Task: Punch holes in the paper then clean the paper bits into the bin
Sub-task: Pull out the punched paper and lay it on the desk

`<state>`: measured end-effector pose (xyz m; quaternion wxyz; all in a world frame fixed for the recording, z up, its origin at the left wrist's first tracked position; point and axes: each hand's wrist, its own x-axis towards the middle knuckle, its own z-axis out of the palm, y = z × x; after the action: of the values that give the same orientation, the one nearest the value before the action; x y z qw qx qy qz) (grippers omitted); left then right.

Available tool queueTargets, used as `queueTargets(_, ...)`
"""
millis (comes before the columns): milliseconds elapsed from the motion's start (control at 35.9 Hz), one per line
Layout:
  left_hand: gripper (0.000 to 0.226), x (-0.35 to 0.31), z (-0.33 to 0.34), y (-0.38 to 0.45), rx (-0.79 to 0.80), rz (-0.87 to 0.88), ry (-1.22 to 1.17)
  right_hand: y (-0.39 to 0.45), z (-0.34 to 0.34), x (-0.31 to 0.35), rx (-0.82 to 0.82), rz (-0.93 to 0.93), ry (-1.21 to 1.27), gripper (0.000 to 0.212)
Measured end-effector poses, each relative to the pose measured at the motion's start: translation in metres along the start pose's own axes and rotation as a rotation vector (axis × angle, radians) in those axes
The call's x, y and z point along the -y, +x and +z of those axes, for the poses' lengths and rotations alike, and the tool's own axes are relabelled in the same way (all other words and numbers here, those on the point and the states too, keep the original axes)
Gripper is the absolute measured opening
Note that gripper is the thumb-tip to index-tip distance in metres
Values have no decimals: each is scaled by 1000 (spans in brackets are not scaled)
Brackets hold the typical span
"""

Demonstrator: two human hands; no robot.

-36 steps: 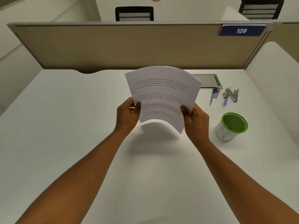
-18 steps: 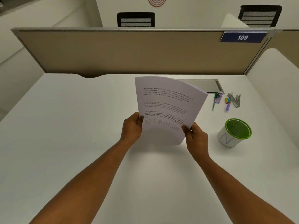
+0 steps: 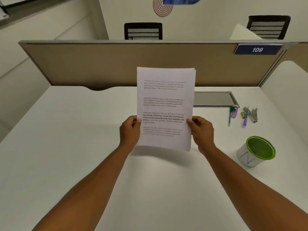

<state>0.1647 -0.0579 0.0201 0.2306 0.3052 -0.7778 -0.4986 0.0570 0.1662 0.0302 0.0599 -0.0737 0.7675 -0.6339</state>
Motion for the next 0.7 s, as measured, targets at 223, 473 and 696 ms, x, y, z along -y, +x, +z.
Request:
queueTargets(223, 17, 23, -24, 39, -16, -87, 9, 36, 53, -2, 85, 231, 106, 10)
queueTargets(473, 23, 62, -42, 96, -3, -144, 115, 75, 123, -22, 115, 387, 63, 17)
queueTargets(696, 30, 81, -46, 152, 15, -140, 192, 118, 175, -32, 77, 400, -80, 20)
